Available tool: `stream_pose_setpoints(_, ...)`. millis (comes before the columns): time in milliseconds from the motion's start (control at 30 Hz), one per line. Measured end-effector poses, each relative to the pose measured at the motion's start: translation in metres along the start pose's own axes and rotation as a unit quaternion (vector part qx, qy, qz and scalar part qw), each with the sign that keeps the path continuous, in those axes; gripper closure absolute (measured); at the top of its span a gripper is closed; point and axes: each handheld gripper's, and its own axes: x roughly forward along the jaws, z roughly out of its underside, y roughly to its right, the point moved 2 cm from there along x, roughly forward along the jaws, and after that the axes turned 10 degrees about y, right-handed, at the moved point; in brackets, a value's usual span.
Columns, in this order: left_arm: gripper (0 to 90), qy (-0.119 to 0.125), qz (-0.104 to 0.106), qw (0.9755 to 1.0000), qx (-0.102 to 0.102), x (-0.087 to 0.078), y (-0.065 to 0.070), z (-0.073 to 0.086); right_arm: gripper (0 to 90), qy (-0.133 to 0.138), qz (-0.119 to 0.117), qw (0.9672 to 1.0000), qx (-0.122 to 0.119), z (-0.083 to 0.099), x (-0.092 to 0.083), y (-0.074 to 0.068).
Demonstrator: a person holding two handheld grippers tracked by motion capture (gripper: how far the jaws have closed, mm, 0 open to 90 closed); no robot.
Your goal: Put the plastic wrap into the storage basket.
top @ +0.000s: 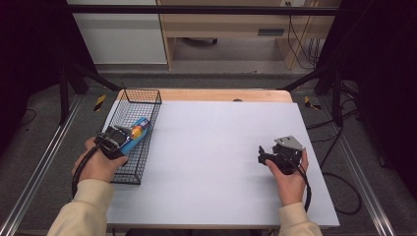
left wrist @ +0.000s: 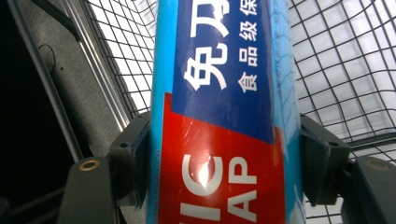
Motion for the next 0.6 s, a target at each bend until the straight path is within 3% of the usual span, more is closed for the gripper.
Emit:
stream_pose_setpoints(333,28.8,0.011,-0.002,0.9999,0.003,-0.0002,0.0001,-0.0004,6.7,-0.001,-0.002,1.0,-0.001,0.0004,0.0002,-0.0006)
stream_pose_setpoints(600,20.1,0.046,-0.002,0.999,0.001,-0.0064,-0.0001,0.0009,6.3,-0.002,-0.001,1.0,-0.002,0.0003,0.0,0.0004)
